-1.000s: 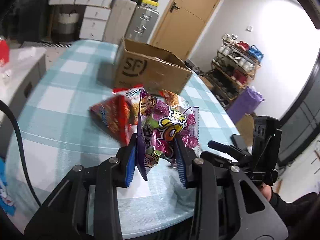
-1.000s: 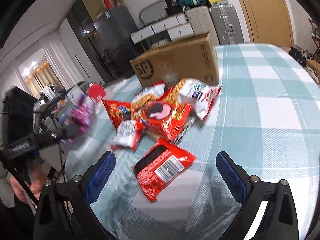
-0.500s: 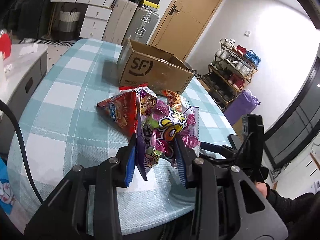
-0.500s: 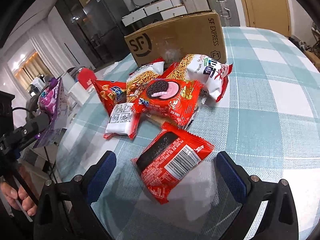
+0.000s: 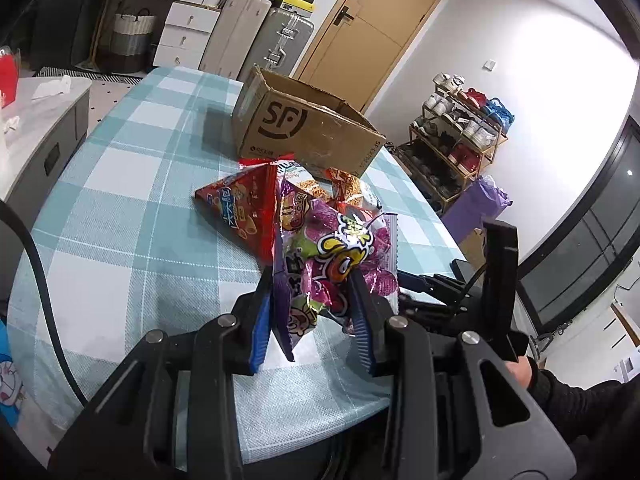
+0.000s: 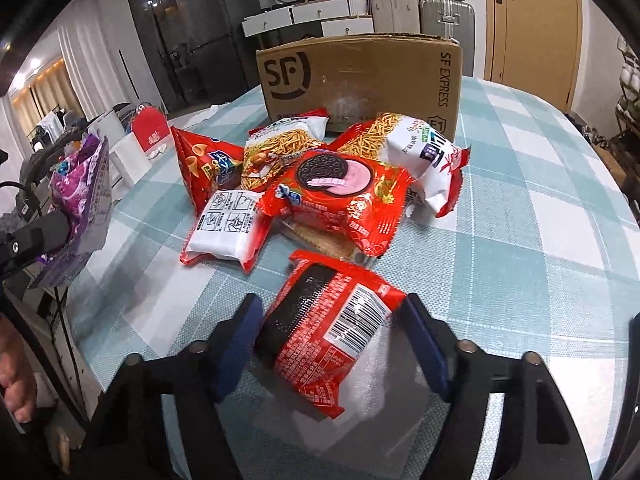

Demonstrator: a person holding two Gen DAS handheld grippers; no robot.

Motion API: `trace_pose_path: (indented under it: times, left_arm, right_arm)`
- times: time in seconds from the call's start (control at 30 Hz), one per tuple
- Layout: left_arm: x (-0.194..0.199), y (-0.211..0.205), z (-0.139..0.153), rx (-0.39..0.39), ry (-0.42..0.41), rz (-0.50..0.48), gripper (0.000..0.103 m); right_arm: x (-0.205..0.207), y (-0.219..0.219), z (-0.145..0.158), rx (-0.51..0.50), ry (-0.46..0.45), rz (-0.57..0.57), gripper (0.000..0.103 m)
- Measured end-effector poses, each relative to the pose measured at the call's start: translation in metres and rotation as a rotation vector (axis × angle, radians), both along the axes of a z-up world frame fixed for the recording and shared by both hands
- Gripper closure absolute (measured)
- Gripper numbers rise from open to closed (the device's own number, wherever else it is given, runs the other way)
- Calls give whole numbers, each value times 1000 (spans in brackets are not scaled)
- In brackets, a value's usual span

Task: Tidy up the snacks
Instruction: 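Lift the candy bag with the left tool while the right tool grasps the red wafer pack, then carry the candy bag and red wafer pack over the box and open both tools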

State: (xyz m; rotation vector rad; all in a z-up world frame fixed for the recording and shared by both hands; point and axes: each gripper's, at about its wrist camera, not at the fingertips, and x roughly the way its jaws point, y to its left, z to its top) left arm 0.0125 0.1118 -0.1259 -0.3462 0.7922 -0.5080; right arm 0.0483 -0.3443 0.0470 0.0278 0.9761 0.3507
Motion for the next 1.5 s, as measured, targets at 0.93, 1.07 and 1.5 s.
trace_pose_path:
  times: [0.93,1.07,1.5]
  left_arm:
    - [27,-28,35,64,-43,-19,71]
    - [31,-32,47,89,-62,-22,71]
    - [86,-24,114,65,-86,17,71]
  right_arm:
    - [-23,-39,76,207,-171,25,56]
    - [-20,-49,98,237,-210,19,56]
    - [24,-60,182,331,-333,99,56]
